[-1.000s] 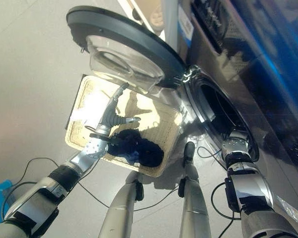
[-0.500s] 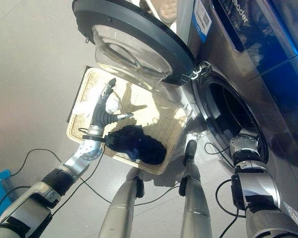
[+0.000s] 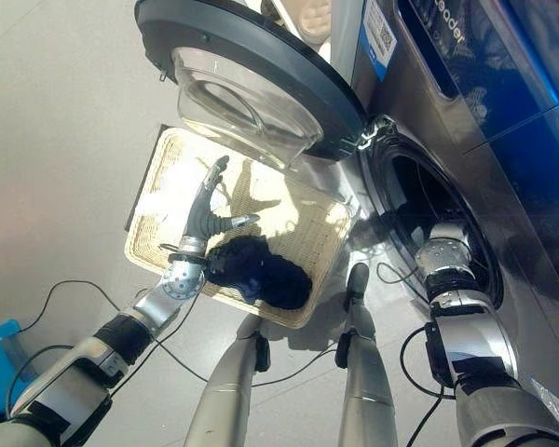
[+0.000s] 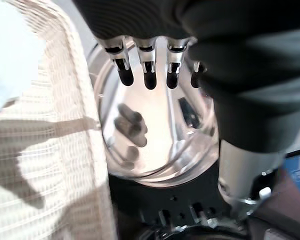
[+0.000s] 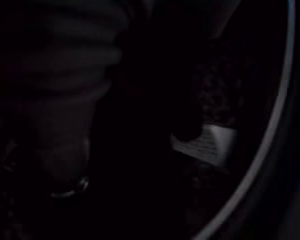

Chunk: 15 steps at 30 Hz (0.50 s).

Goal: Put the clothes into the washing machine.

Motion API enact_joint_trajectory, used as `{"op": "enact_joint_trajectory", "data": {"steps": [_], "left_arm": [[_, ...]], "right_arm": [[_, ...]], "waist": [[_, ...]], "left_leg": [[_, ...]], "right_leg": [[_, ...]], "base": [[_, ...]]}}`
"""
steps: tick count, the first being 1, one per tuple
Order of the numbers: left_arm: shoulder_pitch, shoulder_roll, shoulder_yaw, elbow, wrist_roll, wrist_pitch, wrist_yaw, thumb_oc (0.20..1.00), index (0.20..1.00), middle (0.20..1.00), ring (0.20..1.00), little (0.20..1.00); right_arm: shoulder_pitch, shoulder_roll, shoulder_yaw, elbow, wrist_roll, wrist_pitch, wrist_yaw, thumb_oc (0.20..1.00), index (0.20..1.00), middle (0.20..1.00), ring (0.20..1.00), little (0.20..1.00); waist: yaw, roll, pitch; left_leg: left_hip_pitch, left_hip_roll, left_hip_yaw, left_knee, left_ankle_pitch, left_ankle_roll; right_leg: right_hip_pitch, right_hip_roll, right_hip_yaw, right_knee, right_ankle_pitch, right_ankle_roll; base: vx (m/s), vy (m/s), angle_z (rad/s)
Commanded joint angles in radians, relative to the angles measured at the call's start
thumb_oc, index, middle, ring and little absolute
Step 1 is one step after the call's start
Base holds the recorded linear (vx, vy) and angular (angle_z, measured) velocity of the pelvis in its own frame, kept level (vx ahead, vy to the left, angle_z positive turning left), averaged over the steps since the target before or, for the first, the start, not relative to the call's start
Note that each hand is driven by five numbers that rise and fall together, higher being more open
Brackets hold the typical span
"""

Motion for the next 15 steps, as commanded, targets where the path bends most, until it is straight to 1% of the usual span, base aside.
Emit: {"op": "enact_joint_trajectory", "data": {"steps": [1, 4, 5, 7, 10, 12, 13, 15], "left_arm": [[-0.029, -0.03, 0.043, 0.009, -0.002, -0.019, 0.003, 1.0, 1.0, 1.0, 1.0, 1.0], [-0.03, -0.041, 0.039, 0.017, 0.006, -0.01, 0.006, 1.0, 1.0, 1.0, 1.0, 1.0], [-0.03, -0.042, 0.039, 0.018, 0.007, -0.01, 0.007, 1.0, 1.0, 1.0, 1.0, 1.0], [-0.029, -0.049, 0.04, 0.033, 0.009, -0.006, 0.013, 1.0, 1.0, 1.0, 1.0, 1.0], [-0.031, -0.048, 0.043, 0.047, 0.01, -0.011, 0.009, 1.0, 1.0, 1.0, 1.0, 1.0], [-0.033, -0.051, 0.043, 0.05, 0.013, -0.008, 0.01, 1.0, 1.0, 1.0, 1.0, 1.0], [-0.033, -0.055, 0.043, 0.052, 0.016, -0.006, 0.011, 1.0, 1.0, 1.0, 1.0, 1.0], [-0.032, -0.062, 0.041, 0.054, 0.024, -0.004, 0.018, 1.0, 1.0, 1.0, 1.0, 1.0]], "right_arm": [[-0.032, -0.035, 0.044, -0.046, -0.148, -0.003, -0.029, 1.0, 1.0, 1.0, 1.0, 1.0], [-0.032, -0.03, 0.069, -0.034, -0.263, 0.025, -0.088, 1.0, 1.0, 1.0, 1.0, 1.0], [-0.032, -0.03, 0.072, -0.034, -0.274, 0.028, -0.096, 1.0, 1.0, 1.0, 1.0, 1.0], [-0.033, -0.028, 0.092, -0.024, -0.329, 0.043, -0.148, 1.0, 1.0, 1.0, 1.0, 1.0], [-0.028, -0.023, 0.097, -0.023, -0.368, 0.051, -0.176, 1.0, 1.0, 1.0, 1.0, 1.0], [-0.023, -0.017, 0.103, -0.027, -0.411, 0.046, -0.222, 1.0, 1.0, 1.0, 1.0, 1.0], [-0.022, -0.01, 0.105, -0.035, -0.458, 0.046, -0.275, 1.0, 1.0, 1.0, 1.0, 1.0], [-0.021, -0.001, 0.115, -0.048, -0.527, 0.041, -0.335, 1.0, 1.0, 1.0, 1.0, 1.0]], "waist": [[-0.007, 0.028, -0.018], [-0.005, 0.029, -0.018], [-0.006, 0.029, -0.018], [-0.005, 0.03, -0.018], [-0.006, 0.029, -0.018], [-0.007, 0.029, -0.018], [-0.008, 0.03, -0.018], [-0.008, 0.032, -0.018]], "left_leg": [[-0.02, -0.051, 0.037, 0.007, -0.037, -0.01], [-0.023, -0.053, 0.038, 0.007, -0.036, -0.008], [-0.023, -0.053, 0.038, 0.007, -0.036, -0.008], [-0.025, -0.051, 0.041, 0.01, -0.037, -0.007], [-0.028, -0.051, 0.042, 0.011, -0.038, -0.007], [-0.03, -0.051, 0.043, 0.014, -0.039, -0.008], [-0.029, -0.051, 0.043, 0.012, -0.039, -0.008], [-0.028, -0.052, 0.045, 0.009, -0.039, -0.006]], "right_leg": [[-0.02, -0.024, -0.071, 0.139, -0.088, 0.108], [-0.02, -0.024, -0.073, 0.135, -0.085, 0.11], [-0.021, -0.024, -0.074, 0.135, -0.085, 0.11], [-0.025, -0.024, -0.074, 0.141, -0.087, 0.11], [-0.026, -0.024, -0.074, 0.14, -0.089, 0.11], [-0.029, -0.025, -0.073, 0.142, -0.09, 0.11], [-0.028, -0.023, -0.071, 0.142, -0.09, 0.11], [-0.028, -0.022, -0.071, 0.14, -0.091, 0.11]], "base": [[0.0, 0.0, 0.0], [0.0, 0.0, 0.0], [0.0, 0.0, 0.0], [0.01, 0.033, 0.02], [0.0, 0.0, 0.0], [0.0, 0.0, 0.0], [0.0, 0.0, 0.0], [0.0, 0.0, 0.0]]}}
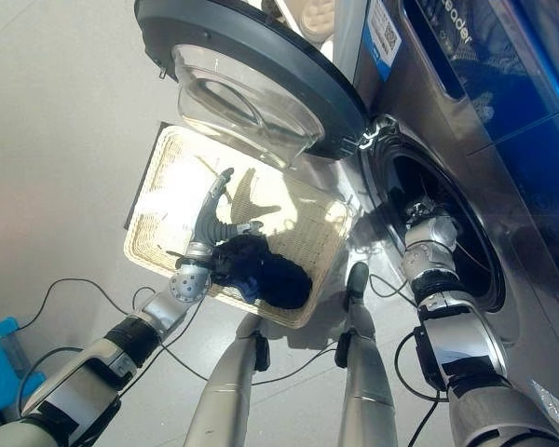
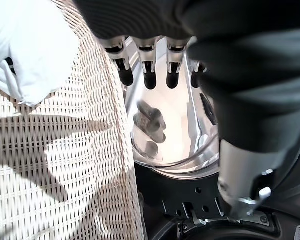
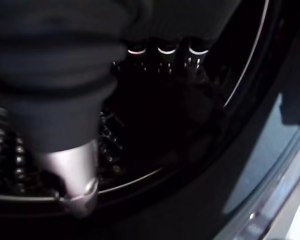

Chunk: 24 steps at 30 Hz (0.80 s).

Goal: Put the clothes into the washing machine.

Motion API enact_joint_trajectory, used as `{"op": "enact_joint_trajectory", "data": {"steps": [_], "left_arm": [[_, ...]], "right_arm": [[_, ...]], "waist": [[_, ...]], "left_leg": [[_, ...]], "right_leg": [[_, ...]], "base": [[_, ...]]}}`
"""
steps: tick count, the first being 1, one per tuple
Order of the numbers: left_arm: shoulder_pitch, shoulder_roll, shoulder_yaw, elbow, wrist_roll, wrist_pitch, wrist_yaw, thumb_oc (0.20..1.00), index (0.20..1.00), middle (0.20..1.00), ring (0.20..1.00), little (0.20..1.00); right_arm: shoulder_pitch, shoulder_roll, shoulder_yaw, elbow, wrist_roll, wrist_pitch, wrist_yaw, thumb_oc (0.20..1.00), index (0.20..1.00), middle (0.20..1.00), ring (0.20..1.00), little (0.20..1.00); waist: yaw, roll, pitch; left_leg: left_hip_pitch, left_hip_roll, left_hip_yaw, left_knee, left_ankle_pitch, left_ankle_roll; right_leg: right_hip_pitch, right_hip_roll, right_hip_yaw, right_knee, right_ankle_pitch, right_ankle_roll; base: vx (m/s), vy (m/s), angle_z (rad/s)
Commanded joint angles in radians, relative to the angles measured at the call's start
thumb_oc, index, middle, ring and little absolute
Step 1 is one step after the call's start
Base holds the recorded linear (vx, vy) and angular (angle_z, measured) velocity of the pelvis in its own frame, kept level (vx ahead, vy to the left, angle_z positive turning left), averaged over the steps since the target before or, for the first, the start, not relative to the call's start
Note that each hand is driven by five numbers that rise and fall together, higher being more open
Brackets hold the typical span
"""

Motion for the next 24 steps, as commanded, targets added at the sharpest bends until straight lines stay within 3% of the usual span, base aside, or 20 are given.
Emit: {"op": "enact_joint_trajectory", "data": {"steps": [1, 5, 8, 10, 11, 12, 13, 15, 18, 21, 22, 24], "left_arm": [[-0.03, -0.028, 0.042, 0.006, 0.022, -0.022, 0.02, 1.0, 1.0, 1.0, 1.0, 1.0], [-0.021, -0.045, 0.043, 0.024, 0.029, -0.001, 0.024, 1.0, 1.0, 1.0, 1.0, 1.0], [-0.008, -0.055, 0.041, 0.04, 0.049, 0.037, 0.061, 1.0, 1.0, 1.0, 1.0, 1.0], [-0.011, -0.055, 0.043, 0.042, 0.051, 0.038, 0.063, 1.0, 1.0, 1.0, 1.0, 1.0], [0.006, -0.075, 0.051, 0.076, 0.068, 0.122, 0.126, 1.0, 1.0, 1.0, 1.0, 1.0], [0.011, -0.082, 0.062, 0.098, 0.071, 0.141, 0.147, 1.0, 1.0, 1.0, 1.0, 1.0], [0.015, -0.084, 0.068, 0.106, 0.072, 0.153, 0.155, 1.0, 1.0, 1.0, 1.0, 1.0], [0.011, -0.084, 0.072, 0.111, 0.073, 0.155, 0.158, 1.0, 1.0, 1.0, 1.0, 1.0], [0.024, -0.104, 0.08, 0.148, 0.075, 0.143, 0.173, 1.0, 1.0, 1.0, 1.0, 1.0], [0.021, -0.11, 0.08, 0.155, 0.08, 0.138, 0.172, 1.0, 1.0, 1.0, 1.0, 1.0], [0.014, -0.123, 0.07, 0.169, 0.084, 0.145, 0.178, 1.0, 1.0, 1.0, 1.0, 1.0], [0.013, -0.127, 0.068, 0.173, 0.086, 0.166, 0.196, 1.0, 1.0, 1.0, 1.0, 1.0]], "right_arm": [[-0.021, -0.032, 0.046, -0.069, -0.155, -0.042, -0.133, 1.0, 1.0, 1.0, 1.0, 1.0], [-0.012, -0.004, 0.042, -0.099, -0.211, -0.053, -0.27, 1.0, 1.0, 1.0, 1.0, 1.0], [0.007, 0.021, 0.023, -0.105, -0.168, -0.018, -0.367, 1.0, 1.0, 1.0, 1.0, 1.0], [0.005, 0.023, 0.021, -0.106, -0.173, -0.015, -0.376, 1.0, 1.0, 1.0, 1.0, 1.0], [0.035, 0.05, 0.014, -0.103, -0.271, 0.048, -0.535, 1.0, 1.0, 1.0, 1.0, 1.0], [0.038, 0.061, 0.022, -0.107, -0.282, 0.092, -0.623, 1.0, 1.0, 1.0, 1.0, 1.0], [0.041, 0.063, 0.023, -0.106, -0.296, 0.133, -0.685, 1.0, 1.0, 1.0, 1.0, 1.0], [0.037, 0.064, 0.024, -0.104, -0.303, 0.149, -0.709, 1.0, 1.0, 1.0, 1.0, 1.0], [0.022, 0.05, 0.031, -0.061, -0.408, 0.305, -0.991, 1.0, 1.0, 1.0, 1.0, 1.0], [0.011, 0.045, 0.034, -0.044, -0.427, 0.32, -1.013, 1.0, 1.0, 1.0, 1.0, 1.0], [-0.018, 0.038, 0.05, -0.008, -0.466, 0.361, -1.067, 1.0, 1.0, 1.0, 1.0, 1.0], [-0.033, 0.035, 0.059, -0.001, -0.488, 0.404, -1.085, 1.0, 1.0, 1.0, 1.0, 1.0]], "waist": [[0.003, 0.032, -0.018], [0.001, 0.035, -0.018], [-0.001, 0.035, -0.018], [-0.001, 0.035, -0.018], [-0.003, 0.035, -0.018], [-0.002, 0.035, -0.018], [-0.001, 0.035, -0.018], [-0.001, 0.035, -0.018], [0.006, 0.042, -0.018], [0.008, 0.045, -0.018], [0.015, 0.052, -0.018], [0.018, 0.055, -0.018]], "left_leg": [[-0.017, -0.051, 0.055, 0.008, -0.038, -0.006], [-0.016, -0.054, 0.055, 0.008, -0.038, -0.006], [-0.004, -0.054, 0.056, 0.005, -0.045, -0.008], [-0.012, -0.054, 0.056, 0.004, -0.039, -0.007], [-0.005, -0.055, 0.059, 0.001, -0.043, -0.006], [-0.007, -0.055, 0.059, 0.0, -0.041, -0.005], [-0.006, -0.056, 0.059, 0.0, -0.042, -0.004], [-0.015, -0.055, 0.06, -0.001, -0.036, -0.003], [-0.023, -0.056, 0.059, 0.005, -0.038, 0.002], [-0.024, -0.058, 0.057, 0.005, -0.039, 0.003], [-0.014, -0.062, 0.053, 0.003, -0.044, 0.004], [-0.015, -0.064, 0.052, 0.003, -0.043, 0.002]], "right_leg": [[-0.025, -0.02, -0.06, 0.142, -0.089, 0.108], [-0.027, -0.014, -0.054, 0.143, -0.089, 0.108], [-0.017, -0.011, -0.052, 0.144, -0.099, 0.109], [-0.024, -0.011, -0.052, 0.141, -0.092, 0.107], [-0.019, -0.008, -0.048, 0.14, -0.098, 0.108], [-0.02, -0.007, -0.048, 0.139, -0.098, 0.108], [-0.018, -0.007, -0.05, 0.139, -0.099, 0.108], [-0.026, -0.007, -0.05, 0.136, -0.092, 0.106], [-0.032, -0.008, -0.054, 0.137, -0.091, 0.107], [-0.032, -0.009, -0.055, 0.136, -0.091, 0.108], [-0.021, -0.01, -0.057, 0.135, -0.097, 0.11], [-0.02, -0.009, -0.059, 0.134, -0.098, 0.11]], "base": [[0.0, 0.0, 0.0], [0.0, 0.0, 0.0], [0.0, 0.0, 0.0], [0.0, 0.0, 0.0], [0.0, 0.0, 0.0], [0.0, 0.0, 0.0], [0.0, 0.0, 0.0], [0.0, 0.0, 0.0], [0.0, -0.011, 0.0], [0.0, 0.0, 0.0], [0.0, 0.0, 0.0], [0.0, 0.0, 0.0]]}}
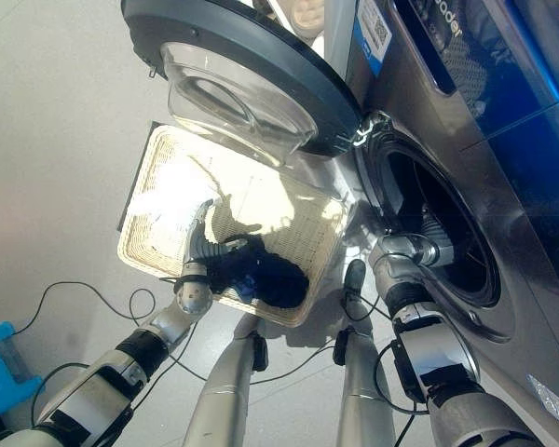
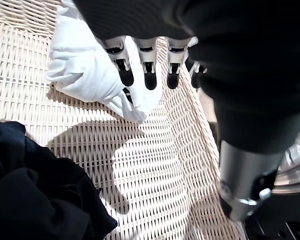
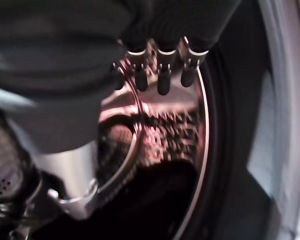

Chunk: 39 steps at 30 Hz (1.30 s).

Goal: Put the clothes into the washing machine.

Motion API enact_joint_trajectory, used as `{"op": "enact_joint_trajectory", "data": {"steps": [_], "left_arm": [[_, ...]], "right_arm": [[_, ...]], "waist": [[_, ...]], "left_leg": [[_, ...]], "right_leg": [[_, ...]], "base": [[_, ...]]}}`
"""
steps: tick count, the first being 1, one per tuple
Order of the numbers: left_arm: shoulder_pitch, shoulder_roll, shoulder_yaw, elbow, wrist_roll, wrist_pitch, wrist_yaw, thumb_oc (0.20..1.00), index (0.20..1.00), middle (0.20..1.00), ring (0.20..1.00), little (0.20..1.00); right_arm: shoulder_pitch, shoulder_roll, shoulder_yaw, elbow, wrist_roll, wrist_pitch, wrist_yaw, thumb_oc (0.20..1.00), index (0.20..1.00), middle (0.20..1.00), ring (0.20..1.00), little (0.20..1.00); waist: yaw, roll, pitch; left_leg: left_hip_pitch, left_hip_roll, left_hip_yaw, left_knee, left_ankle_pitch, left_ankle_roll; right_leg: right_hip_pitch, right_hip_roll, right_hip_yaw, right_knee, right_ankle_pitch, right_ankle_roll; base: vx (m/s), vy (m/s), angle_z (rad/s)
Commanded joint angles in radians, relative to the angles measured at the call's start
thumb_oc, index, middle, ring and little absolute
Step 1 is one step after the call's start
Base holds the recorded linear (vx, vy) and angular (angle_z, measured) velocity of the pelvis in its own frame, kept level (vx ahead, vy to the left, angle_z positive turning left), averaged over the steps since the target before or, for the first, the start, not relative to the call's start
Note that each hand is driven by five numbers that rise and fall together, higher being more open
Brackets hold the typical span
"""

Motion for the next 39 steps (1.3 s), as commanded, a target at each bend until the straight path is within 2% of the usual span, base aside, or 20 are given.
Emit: {"op": "enact_joint_trajectory", "data": {"steps": [1, 2, 3, 6, 10, 11, 12, 18, 21, 24, 26, 32, 35, 39], "left_arm": [[-0.03, -0.038, 0.032, 0.007, 0.045, 0.011, 0.065, 1.0, 1.0, 1.0, 1.0, 1.0], [-0.03, -0.038, 0.032, 0.007, 0.045, 0.011, 0.065, 1.0, 1.0, 1.0, 1.0, 1.0], [-0.021, -0.047, 0.051, 0.023, 0.059, 0.053, 0.124, 1.0, 1.0, 1.0, 1.0, 1.0], [-0.006, -0.048, 0.073, 0.034, 0.088, 0.073, 0.177, 1.0, 1.0, 1.0, 1.0, 1.0], [-0.009, -0.038, 0.115, 0.049, 0.126, 0.113, 0.258, 1.0, 1.0, 1.0, 1.0, 1.0], [-0.008, -0.037, 0.115, 0.049, 0.126, 0.113, 0.258, 1.0, 1.0, 1.0, 1.0, 1.0], [-0.022, -0.027, 0.131, 0.06, 0.126, 0.151, 0.278, 1.0, 1.0, 1.0, 1.0, 1.0], [-0.084, 0.002, 0.178, 0.124, 0.085, 0.227, 0.365, 1.0, 1.0, 1.0, 1.0, 1.0], [-0.129, 0.022, 0.207, 0.189, 0.041, 0.263, 0.41, 1.0, 1.0, 1.0, 1.0, 1.0], [-0.147, 0.034, 0.222, 0.23, 0.01, 0.272, 0.412, 1.0, 1.0, 1.0, 1.0, 1.0], [-0.152, 0.042, 0.228, 0.252, -0.02, 0.288, 0.379, 1.0, 1.0, 1.0, 1.0, 1.0], [-0.176, 0.062, 0.204, 0.285, -0.018, 0.4, 0.316, 1.0, 1.0, 1.0, 1.0, 1.0], [-0.195, 0.07, 0.195, 0.293, -0.025, 0.44, 0.323, 1.0, 1.0, 1.0, 1.0, 1.0], [-0.245, 0.091, 0.178, 0.306, -0.049, 0.531, 0.32, 1.0, 1.0, 1.0, 1.0, 1.0]], "right_arm": [[-0.035, -0.081, 0.038, -0.021, -0.103, 0.067, -0.081, 1.0, 1.0, 1.0, 1.0, 1.0], [-0.035, -0.081, 0.038, -0.021, -0.103, 0.067, -0.081, 1.0, 1.0, 1.0, 1.0, 1.0], [-0.02, -0.073, 0.053, -0.028, -0.138, 0.061, -0.065, 1.0, 1.0, 1.0, 1.0, 1.0], [0.01, -0.06, 0.065, -0.058, -0.147, 0.044, -0.046, 1.0, 1.0, 1.0, 1.0, 1.0], [0.079, -0.03, 0.076, -0.121, -0.134, -0.021, 0.025, 1.0, 1.0, 1.0, 1.0, 1.0], [0.08, -0.029, 0.076, -0.122, -0.134, -0.02, 0.024, 1.0, 1.0, 1.0, 1.0, 1.0], [0.11, -0.013, 0.092, -0.166, -0.149, -0.026, 0.043, 1.0, 1.0, 1.0, 1.0, 1.0], [0.186, 0.02, 0.166, -0.289, -0.204, 0.012, 0.034, 1.0, 1.0, 1.0, 1.0, 1.0], [0.231, 0.037, 0.209, -0.332, -0.194, 0.007, 0.047, 1.0, 1.0, 1.0, 1.0, 1.0], [0.246, 0.04, 0.225, -0.335, -0.189, -0.01, 0.06, 1.0, 1.0, 1.0, 1.0, 1.0], [0.256, 0.038, 0.235, -0.343, -0.188, -0.022, 0.069, 1.0, 1.0, 1.0, 1.0, 1.0], [0.256, 0.028, 0.264, -0.384, -0.204, -0.04, 0.077, 1.0, 1.0, 1.0, 1.0, 1.0], [0.249, 0.022, 0.276, -0.416, -0.199, -0.036, 0.081, 1.0, 1.0, 1.0, 1.0, 1.0], [0.243, 0.015, 0.286, -0.451, -0.178, -0.035, 0.095, 1.0, 1.0, 1.0, 1.0, 1.0]], "waist": [[0.026, 0.055, -0.018], [0.026, 0.055, -0.018], [0.027, 0.055, -0.018], [0.024, 0.053, -0.018], [0.011, 0.043, -0.018], [0.011, 0.043, -0.018], [0.003, 0.036, -0.018], [-0.032, 0.01, -0.018], [-0.054, -0.006, -0.018], [-0.062, -0.012, -0.018], [-0.067, -0.016, -0.018], [-0.073, -0.024, -0.018], [-0.076, -0.028, -0.018], [-0.079, -0.036, -0.018]], "left_leg": [[-0.019, -0.063, 0.051, 0.013, -0.039, -0.001], [-0.019, -0.063, 0.051, 0.013, -0.039, -0.001], [-0.023, -0.063, 0.048, 0.007, -0.035, 0.0], [-0.018, -0.063, 0.051, 0.005, -0.038, -0.002], [-0.027, -0.06, 0.056, 0.001, -0.032, -0.007], [-0.026, -0.06, 0.056, 0.001, -0.032, -0.007], [-0.035, -0.057, 0.06, 0.0, -0.027, -0.01], [-0.055, -0.042, 0.079, -0.012, -0.008, -0.02], [-0.071, -0.033, 0.091, -0.01, 0.001, -0.027], [-0.079, -0.03, 0.094, -0.008, 0.004, -0.029], [-0.085, -0.028, 0.096, -0.005, 0.006, -0.032], [-0.112, -0.022, 0.099, 0.005, 0.014, -0.038], [-0.127, -0.019, 0.1, 0.01, 0.016, -0.04], [-0.15, -0.016, 0.099, 0.018, 0.021, -0.042]], "right_leg": [[-0.017, -0.005, -0.058, 0.129, -0.084, 0.1], [-0.017, -0.005, -0.058, 0.129, -0.084, 0.1], [-0.021, -0.001, -0.055, 0.128, -0.085, 0.098], [-0.019, 0.001, -0.053, 0.13, -0.093, 0.098], [-0.028, 0.009, -0.044, 0.126, -0.096, 0.093], [-0.028, 0.009, -0.044, 0.126, -0.096, 0.093], [-0.036, 0.013, -0.04, 0.126, -0.094, 0.092], [-0.06, 0.03, -0.018, 0.12, -0.091, 0.088], [-0.075, 0.037, -0.003, 0.119, -0.088, 0.086], [-0.082, 0.039, 0.003, 0.119, -0.088, 0.085], [-0.086, 0.039, 0.005, 0.117, -0.087, 0.085], [-0.105, 0.042, 0.006, 0.115, -0.081, 0.082], [-0.116, 0.043, 0.009, 0.117, -0.079, 0.083], [-0.135, 0.043, 0.006, 0.123, -0.079, 0.084]], "base": [[0.0, 0.0, 0.0], [0.0, 0.0, 0.0], [0.0, 0.0, 0.0], [0.0, 0.0, 0.0], [0.0, 0.0, 0.0], [0.0, 0.031, 0.0], [0.0, 0.031, 0.0], [0.01, 0.054, -0.02], [0.02, 0.061, -0.06], [0.01, 0.033, -0.07], [0.02, 0.025, -0.06], [0.01, 0.018, -0.05], [0.0, 0.0, 0.0], [0.0, 0.003, 0.01]]}}
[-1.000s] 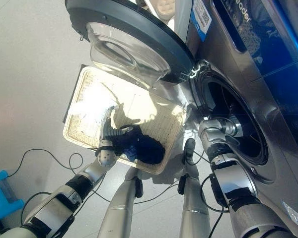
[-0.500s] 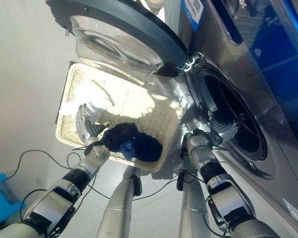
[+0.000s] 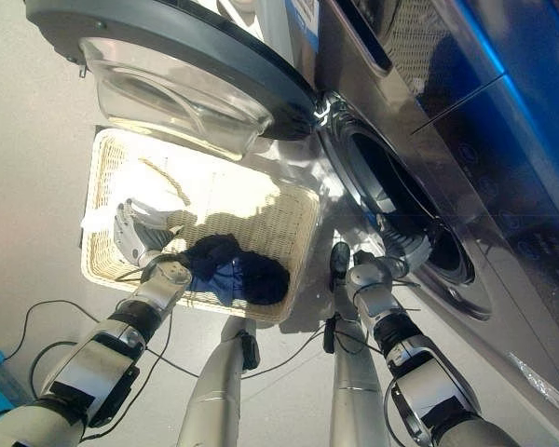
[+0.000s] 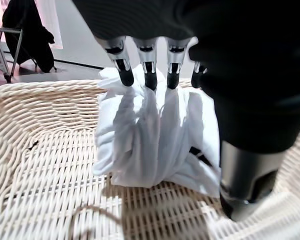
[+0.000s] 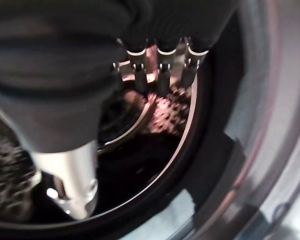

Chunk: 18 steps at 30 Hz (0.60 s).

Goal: Put the clothes into the washing machine.

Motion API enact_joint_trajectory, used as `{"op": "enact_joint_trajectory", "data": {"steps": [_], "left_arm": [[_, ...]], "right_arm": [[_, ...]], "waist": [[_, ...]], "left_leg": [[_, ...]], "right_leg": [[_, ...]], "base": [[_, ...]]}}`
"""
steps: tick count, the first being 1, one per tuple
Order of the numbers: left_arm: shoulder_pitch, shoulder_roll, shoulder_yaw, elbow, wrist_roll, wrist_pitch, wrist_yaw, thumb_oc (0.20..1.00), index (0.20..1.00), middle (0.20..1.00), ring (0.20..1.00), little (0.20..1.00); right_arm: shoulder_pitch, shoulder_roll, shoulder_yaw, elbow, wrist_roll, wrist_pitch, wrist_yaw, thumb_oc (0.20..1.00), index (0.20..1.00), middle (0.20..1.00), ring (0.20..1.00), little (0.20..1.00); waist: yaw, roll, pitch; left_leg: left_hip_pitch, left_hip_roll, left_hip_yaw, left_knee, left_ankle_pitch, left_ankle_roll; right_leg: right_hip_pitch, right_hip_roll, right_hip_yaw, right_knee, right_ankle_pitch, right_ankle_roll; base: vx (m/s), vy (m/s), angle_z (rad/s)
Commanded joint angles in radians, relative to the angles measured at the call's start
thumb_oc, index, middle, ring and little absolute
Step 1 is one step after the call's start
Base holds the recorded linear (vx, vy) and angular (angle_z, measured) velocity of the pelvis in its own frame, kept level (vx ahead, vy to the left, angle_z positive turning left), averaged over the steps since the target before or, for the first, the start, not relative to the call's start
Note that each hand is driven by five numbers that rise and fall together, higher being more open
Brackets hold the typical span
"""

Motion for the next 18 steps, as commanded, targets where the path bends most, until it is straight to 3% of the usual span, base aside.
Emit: {"op": "enact_joint_trajectory", "data": {"steps": [1, 6, 18], "left_arm": [[-0.024, 0.057, 0.004, 0.055, -0.038, 0.072, 0.004, 1.0, 1.0, 1.0, 1.0, 1.0], [-0.062, 0.094, 0.001, 0.097, -0.052, 0.146, -0.019, 1.0, 1.0, 1.0, 1.0, 1.0], [-0.071, 0.142, 0.012, 0.1, -0.062, 0.223, -0.029, 1.0, 1.0, 1.0, 1.0, 1.0]], "right_arm": [[0.015, -0.002, 0.002, -0.058, -0.01, -0.032, -0.004, 1.0, 1.0, 1.0, 1.0, 1.0], [0.025, -0.01, 0.006, -0.083, 0.02, -0.035, 0.009, 1.0, 1.0, 1.0, 1.0, 1.0], [0.062, -0.037, -0.004, -0.132, 0.043, -0.044, 0.023, 1.0, 1.0, 1.0, 1.0, 1.0]], "waist": [[0.023, -0.025, -0.018], [0.02, -0.039, -0.018], [0.024, -0.055, -0.018]], "left_leg": [[-0.052, -0.032, 0.066, 0.025, 0.024, -0.034], [-0.076, -0.029, 0.062, 0.032, 0.028, -0.036], [-0.132, -0.027, 0.056, 0.055, 0.025, -0.035]], "right_leg": [[-0.01, 0.024, -0.027, 0.111, -0.081, 0.093], [-0.029, 0.024, -0.03, 0.113, -0.077, 0.094], [-0.078, 0.016, -0.035, 0.121, -0.073, 0.093]], "base": [[0.02, 0.009, 0.04], [0.0, 0.0, 0.0], [0.0, 0.013, 0.02]]}}
